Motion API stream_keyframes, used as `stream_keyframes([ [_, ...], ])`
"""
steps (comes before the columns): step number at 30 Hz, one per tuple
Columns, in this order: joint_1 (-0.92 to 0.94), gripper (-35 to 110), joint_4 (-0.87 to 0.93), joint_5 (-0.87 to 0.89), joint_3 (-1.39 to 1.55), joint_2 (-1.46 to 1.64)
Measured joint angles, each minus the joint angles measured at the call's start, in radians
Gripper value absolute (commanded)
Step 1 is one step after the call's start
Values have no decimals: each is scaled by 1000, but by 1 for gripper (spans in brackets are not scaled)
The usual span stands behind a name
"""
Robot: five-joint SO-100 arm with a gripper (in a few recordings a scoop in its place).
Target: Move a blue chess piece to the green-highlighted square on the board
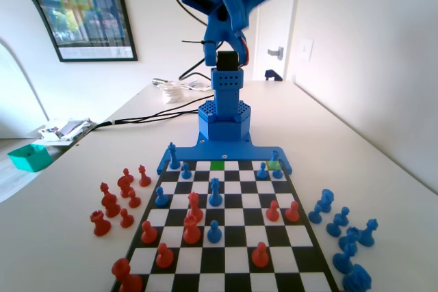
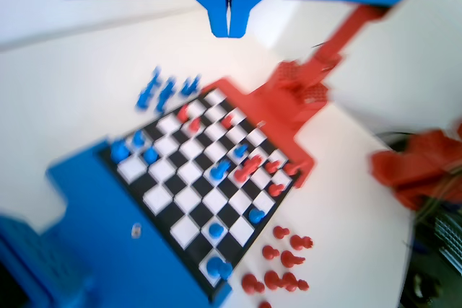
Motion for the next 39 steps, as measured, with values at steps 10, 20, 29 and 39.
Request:
stream_keyframes([
  [10,-95,2,-69,-160,26,-296],
  [20,-212,9,-167,-181,127,-445],
  [29,-295,12,-348,-120,245,-515],
  [39,-380,12,-456,-72,339,-549],
])
